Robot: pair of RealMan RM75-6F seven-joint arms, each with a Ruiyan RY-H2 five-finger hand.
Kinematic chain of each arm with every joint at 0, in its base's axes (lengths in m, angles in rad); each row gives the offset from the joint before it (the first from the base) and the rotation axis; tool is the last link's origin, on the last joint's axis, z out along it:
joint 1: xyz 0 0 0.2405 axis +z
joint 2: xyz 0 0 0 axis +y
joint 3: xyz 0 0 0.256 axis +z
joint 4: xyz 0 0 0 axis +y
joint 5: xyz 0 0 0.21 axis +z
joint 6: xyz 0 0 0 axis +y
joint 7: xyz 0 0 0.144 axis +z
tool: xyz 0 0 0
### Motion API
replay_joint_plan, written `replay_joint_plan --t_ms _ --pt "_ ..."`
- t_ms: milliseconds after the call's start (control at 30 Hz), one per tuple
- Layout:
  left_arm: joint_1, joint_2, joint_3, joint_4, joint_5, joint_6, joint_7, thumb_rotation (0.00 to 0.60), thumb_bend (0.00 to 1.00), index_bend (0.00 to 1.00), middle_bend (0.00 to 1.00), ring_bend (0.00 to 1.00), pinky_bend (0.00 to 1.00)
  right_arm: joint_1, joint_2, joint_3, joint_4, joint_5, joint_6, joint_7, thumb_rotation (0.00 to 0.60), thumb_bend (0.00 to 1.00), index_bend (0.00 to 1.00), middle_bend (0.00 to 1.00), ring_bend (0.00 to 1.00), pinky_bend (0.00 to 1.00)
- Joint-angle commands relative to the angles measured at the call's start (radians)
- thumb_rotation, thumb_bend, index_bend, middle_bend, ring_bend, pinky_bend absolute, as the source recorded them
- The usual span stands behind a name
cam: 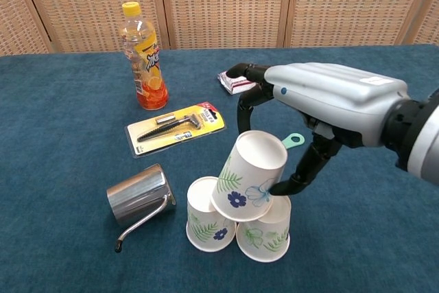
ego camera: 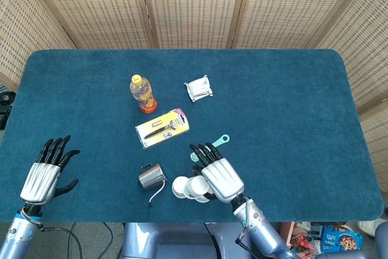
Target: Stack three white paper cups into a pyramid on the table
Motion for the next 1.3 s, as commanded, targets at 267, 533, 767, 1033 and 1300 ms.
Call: replay_joint_plan --t_ms 267,533,767,1033,1300 --pt "0.001 0.0 0.0 -0.001 0.001 0.001 0.001 0.6 0.23 0.23 0.0 0.0 0.0 -0.003 0.005 -0.009 -0.006 -0.006 0.005 0.001 0.6 0.07 0.26 0.0 0.0 0.0" --pt "0.002 0.002 0.0 -0.002 0.003 0.005 -0.002 0.6 0.22 0.23 0.0 0.0 0.0 -0.005 0.011 -0.009 -0.01 -0.007 0.016 -0.013 0.6 0.07 0.22 0.0 0.0 0.0" --pt "0.003 0.004 -0.002 -0.004 0.001 0.006 -0.004 0.6 0.22 0.23 0.0 0.0 0.0 -0.009 0.06 0.007 -0.034 0.045 0.045 -0.073 0.6 0.07 0.2 0.0 0.0 0.0" --pt "0.004 0.007 -0.001 -0.009 0.006 0.01 -0.002 0.6 0.23 0.23 0.0 0.0 0.0 -0.028 0.14 0.006 -0.08 0.137 0.082 -0.112 0.6 0.08 0.17 0.0 0.0 0.0" --pt "0.007 0.009 -0.003 -0.009 0.005 0.016 -0.006 0.6 0.22 0.23 0.0 0.0 0.0 -0.059 0.193 0.004 -0.029 0.12 0.111 -0.038 0.6 0.08 0.17 0.0 0.0 0.0"
